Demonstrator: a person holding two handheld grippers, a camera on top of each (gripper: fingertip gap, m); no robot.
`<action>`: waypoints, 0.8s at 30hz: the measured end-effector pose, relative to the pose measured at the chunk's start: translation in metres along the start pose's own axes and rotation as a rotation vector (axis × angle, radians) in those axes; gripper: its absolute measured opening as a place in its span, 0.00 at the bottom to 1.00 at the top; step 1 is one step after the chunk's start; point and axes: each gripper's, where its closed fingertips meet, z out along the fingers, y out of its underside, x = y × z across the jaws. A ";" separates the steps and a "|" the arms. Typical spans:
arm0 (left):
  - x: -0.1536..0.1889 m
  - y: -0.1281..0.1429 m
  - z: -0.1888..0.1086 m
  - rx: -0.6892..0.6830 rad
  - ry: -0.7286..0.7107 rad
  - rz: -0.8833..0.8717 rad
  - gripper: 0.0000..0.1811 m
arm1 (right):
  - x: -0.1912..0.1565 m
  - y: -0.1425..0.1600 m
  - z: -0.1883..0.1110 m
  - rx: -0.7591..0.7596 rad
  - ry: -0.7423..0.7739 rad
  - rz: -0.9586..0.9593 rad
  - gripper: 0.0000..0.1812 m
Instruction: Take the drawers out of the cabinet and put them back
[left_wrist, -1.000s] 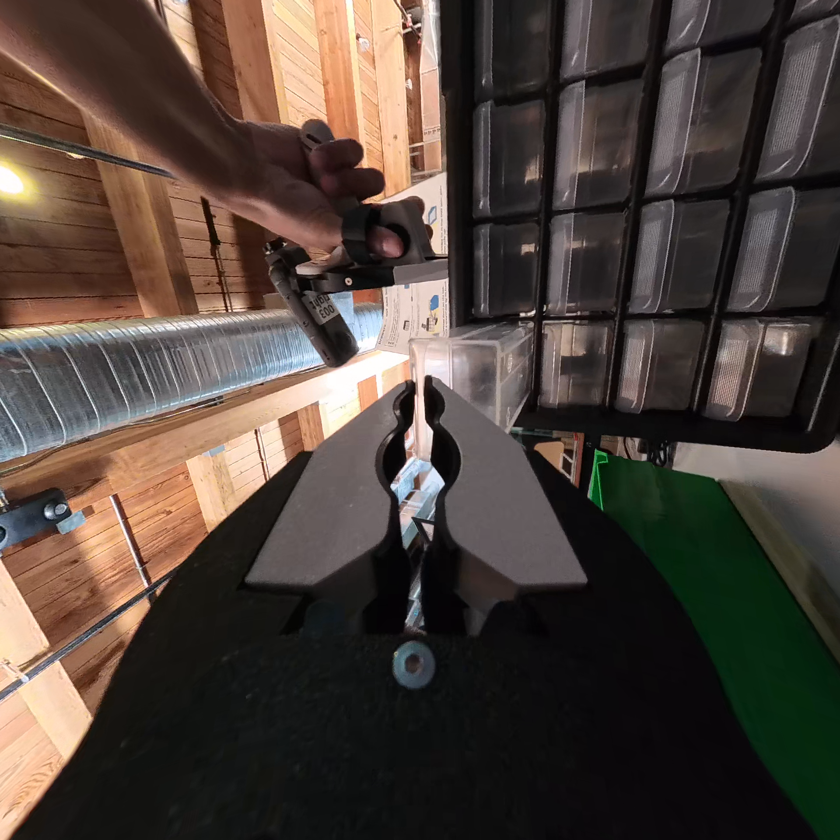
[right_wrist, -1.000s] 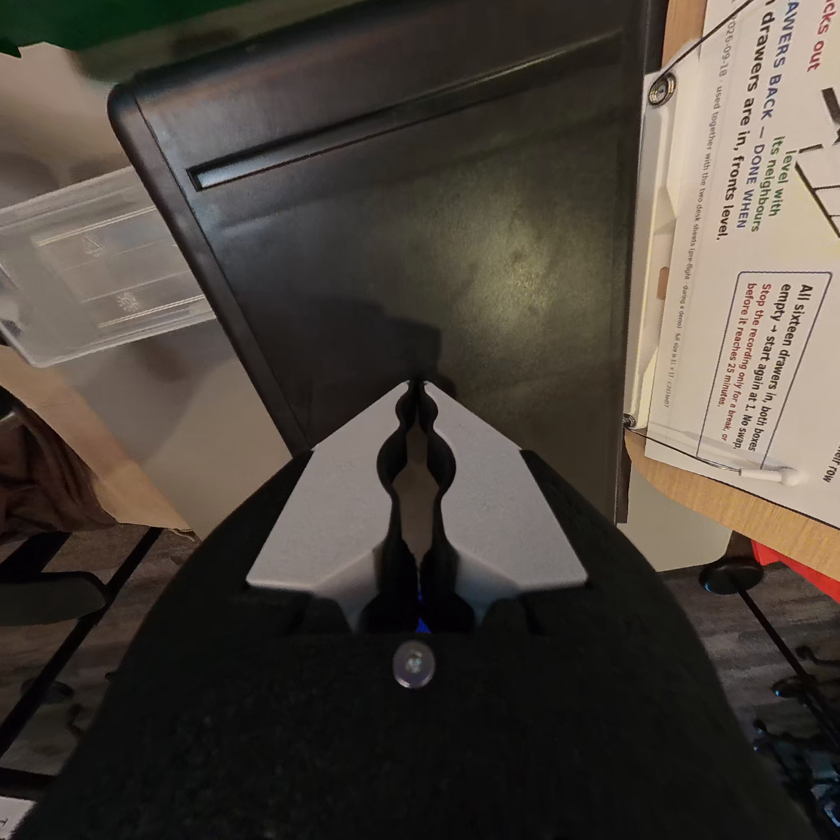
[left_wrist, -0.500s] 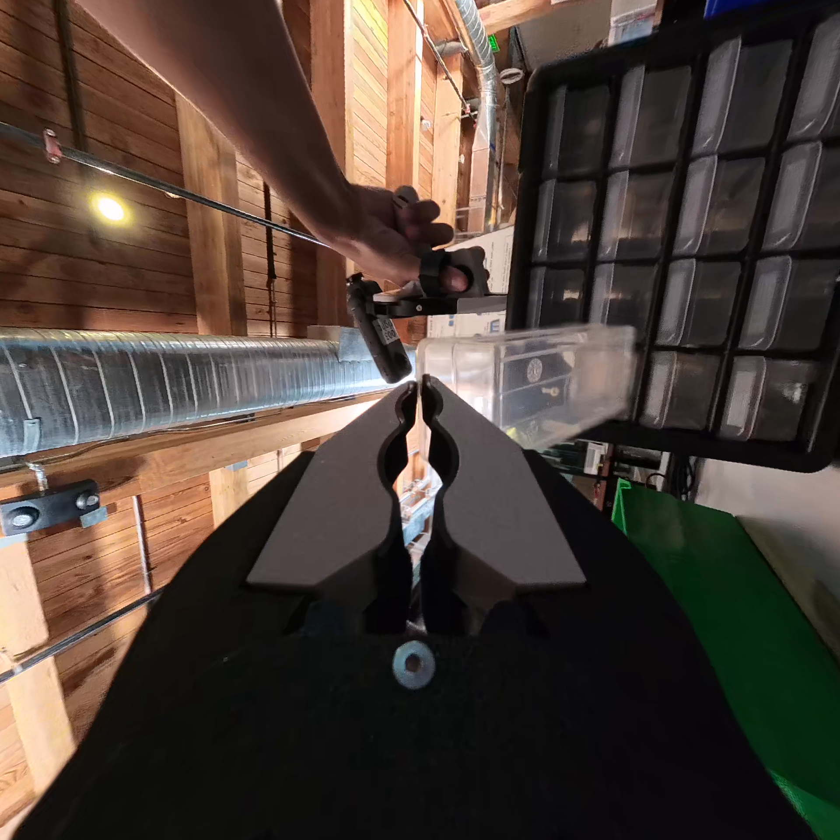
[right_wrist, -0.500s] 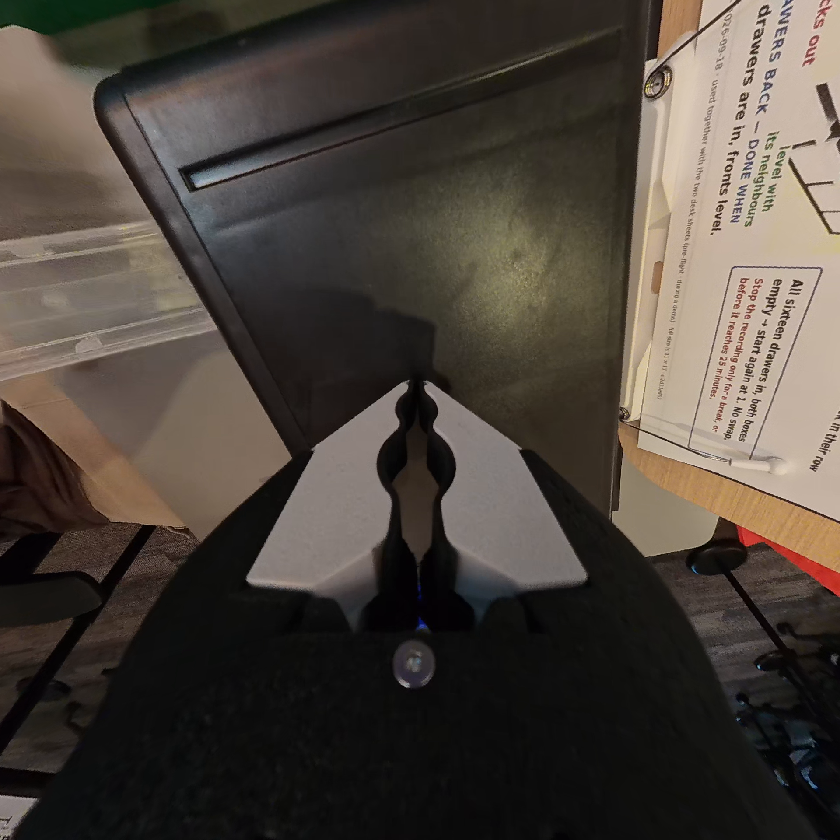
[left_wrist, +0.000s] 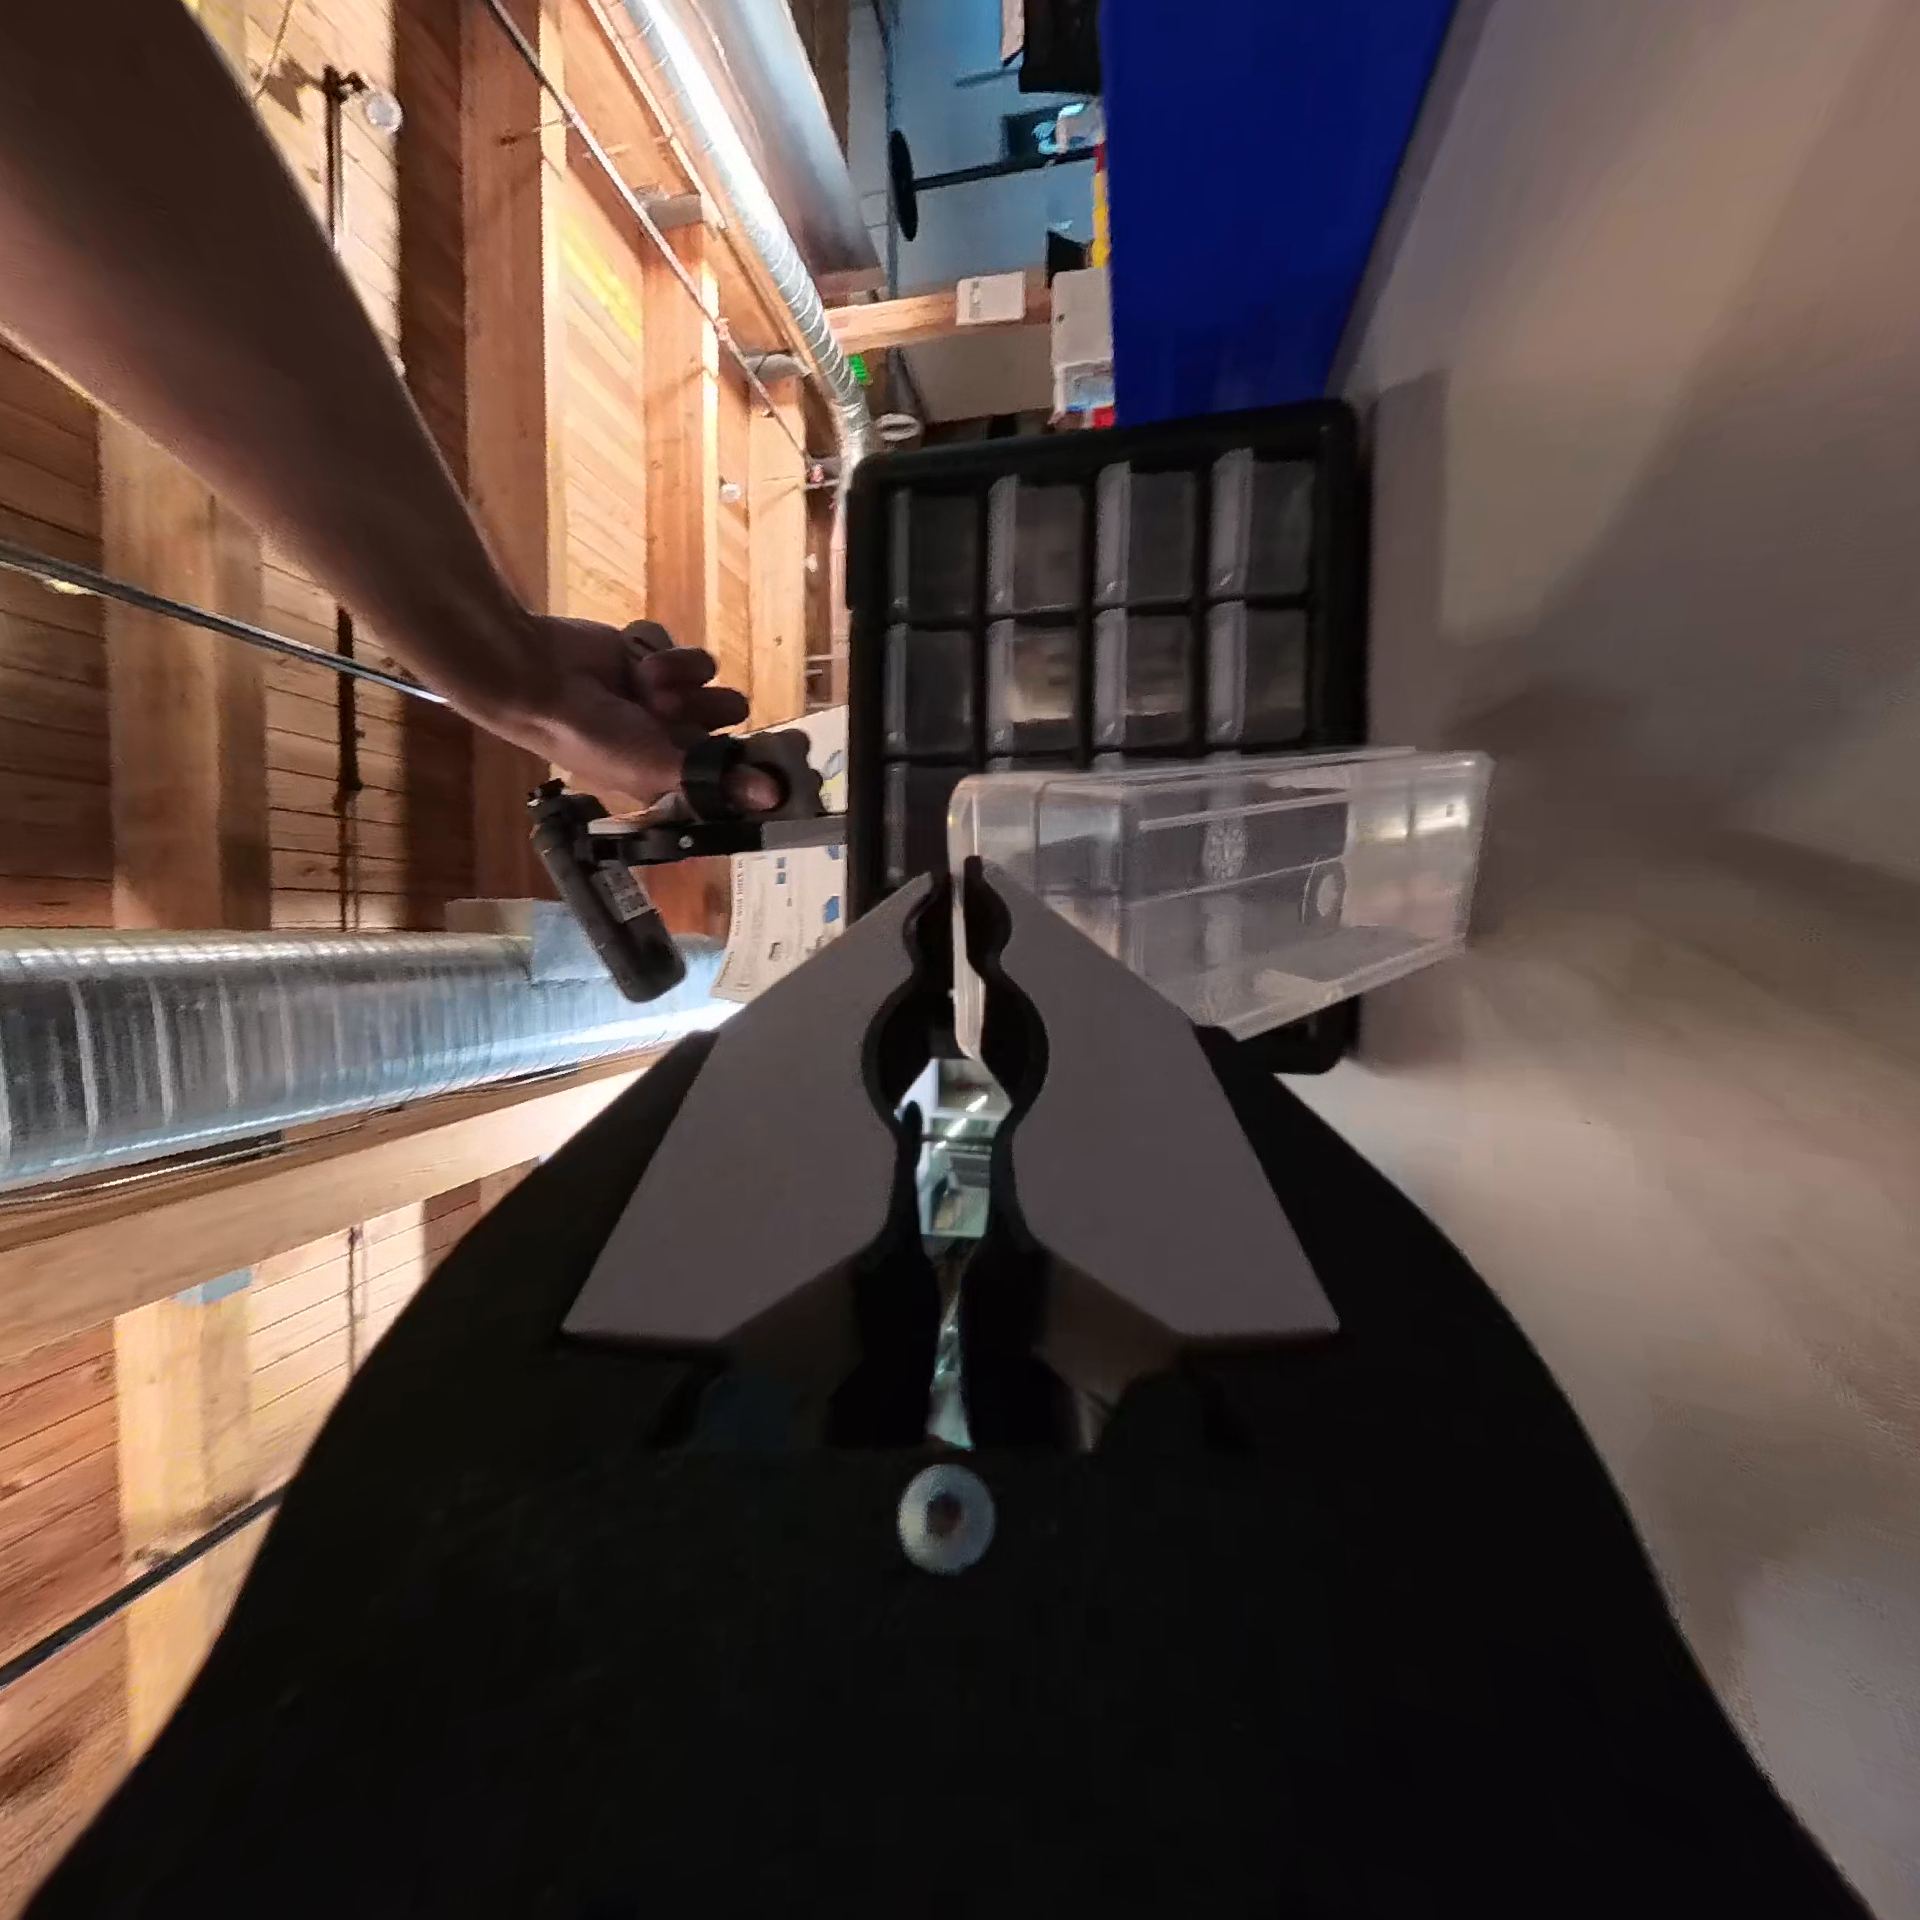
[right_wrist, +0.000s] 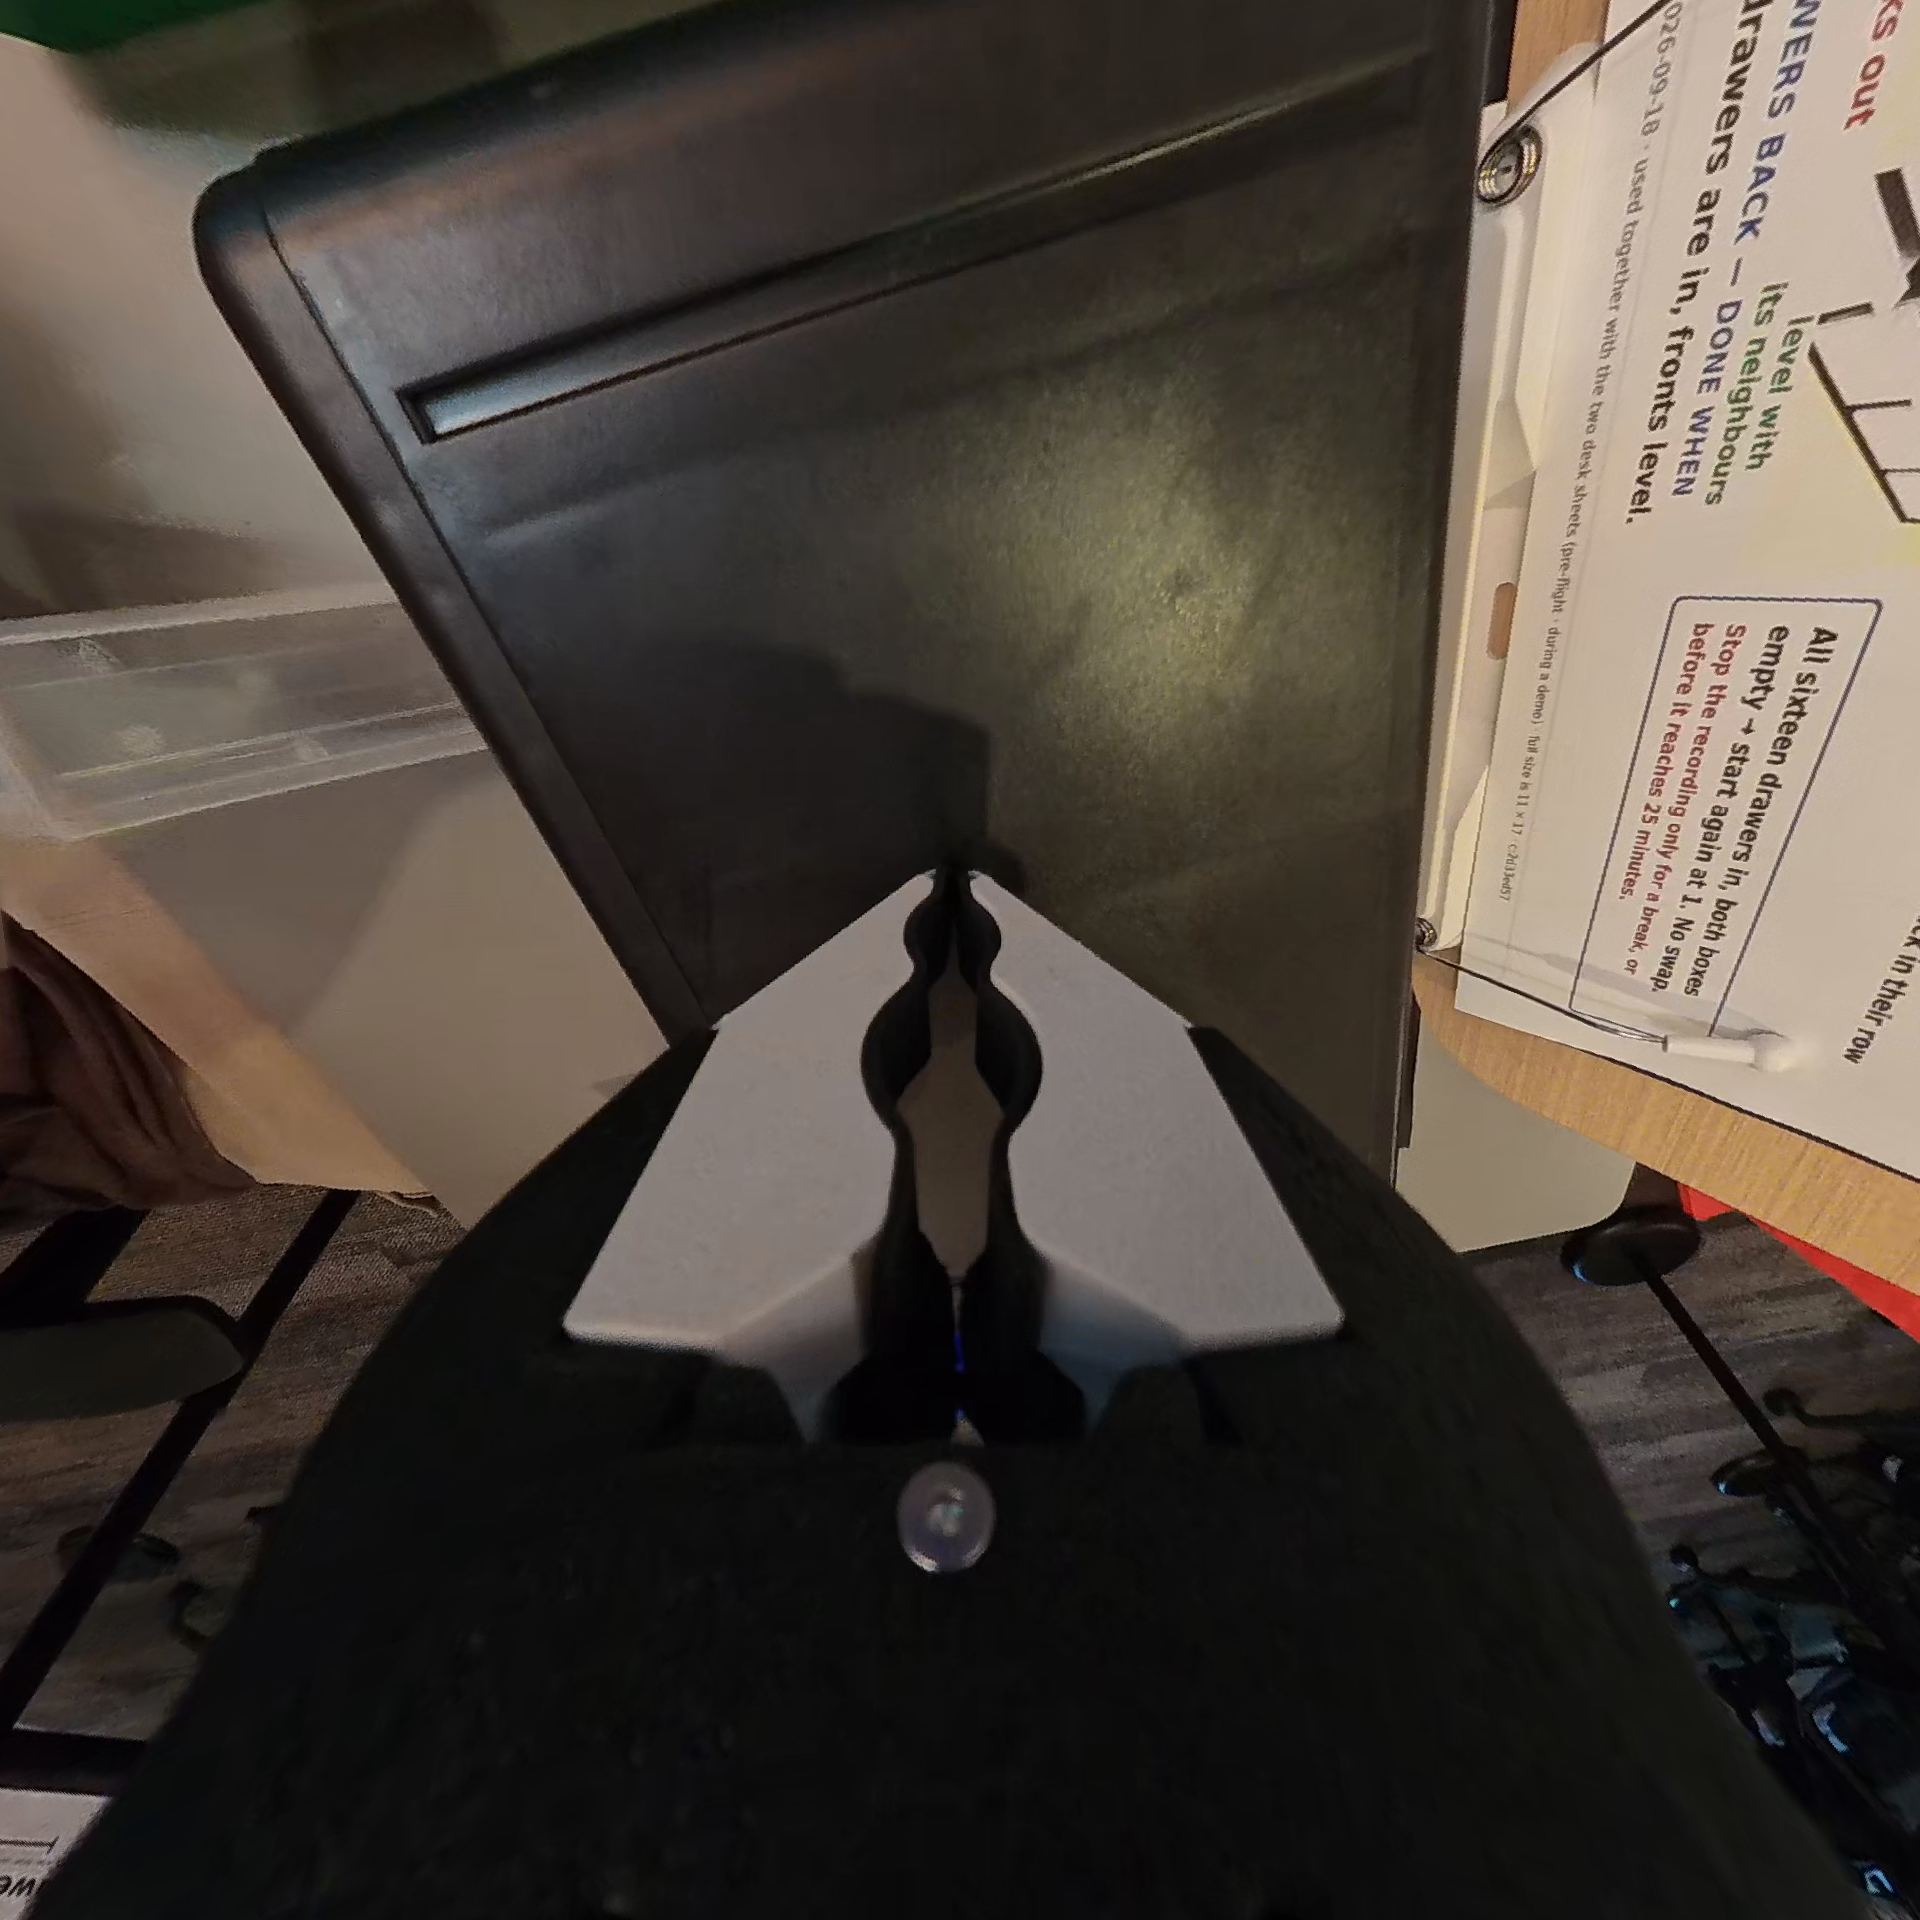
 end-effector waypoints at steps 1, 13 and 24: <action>0.006 -0.003 -0.002 0.022 0.020 -0.008 0.00 | 0.000 0.000 0.000 0.000 -0.001 0.003 0.00; 0.070 -0.012 -0.029 0.032 0.353 -0.037 0.03 | 0.000 0.000 0.000 0.012 0.001 0.014 0.00; 0.081 -0.013 -0.057 -0.010 0.523 -0.147 0.04 | 0.000 0.000 0.000 -0.005 0.004 0.017 0.00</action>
